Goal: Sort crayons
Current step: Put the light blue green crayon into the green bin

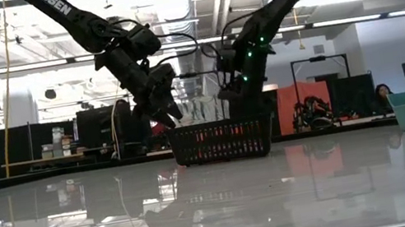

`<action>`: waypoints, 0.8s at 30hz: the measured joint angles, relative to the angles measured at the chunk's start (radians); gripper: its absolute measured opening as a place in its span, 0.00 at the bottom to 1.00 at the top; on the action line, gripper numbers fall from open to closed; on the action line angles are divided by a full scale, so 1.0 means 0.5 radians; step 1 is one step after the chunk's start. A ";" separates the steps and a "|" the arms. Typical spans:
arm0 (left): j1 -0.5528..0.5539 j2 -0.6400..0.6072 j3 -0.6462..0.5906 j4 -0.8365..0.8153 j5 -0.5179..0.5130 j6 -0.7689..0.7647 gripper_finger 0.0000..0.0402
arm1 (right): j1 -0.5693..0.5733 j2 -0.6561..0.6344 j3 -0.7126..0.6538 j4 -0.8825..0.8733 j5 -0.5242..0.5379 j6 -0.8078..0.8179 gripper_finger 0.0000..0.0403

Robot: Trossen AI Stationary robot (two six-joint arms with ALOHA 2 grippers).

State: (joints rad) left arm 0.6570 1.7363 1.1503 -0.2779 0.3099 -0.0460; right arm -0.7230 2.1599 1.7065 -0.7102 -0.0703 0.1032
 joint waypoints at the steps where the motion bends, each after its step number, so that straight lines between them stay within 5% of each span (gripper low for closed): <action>1: -0.001 0.000 0.000 -0.005 0.003 0.000 0.52 | -0.012 0.008 0.000 -0.009 -0.006 -0.003 0.36; 24: -0.001 0.000 0.000 -0.033 0.016 -0.001 0.52 | -0.059 0.010 -0.169 0.111 -0.078 -0.415 0.36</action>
State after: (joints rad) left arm 0.6567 1.7363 1.1503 -0.2943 0.3180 -0.0463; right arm -0.7525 2.1647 1.6222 -0.6546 -0.1095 -0.1044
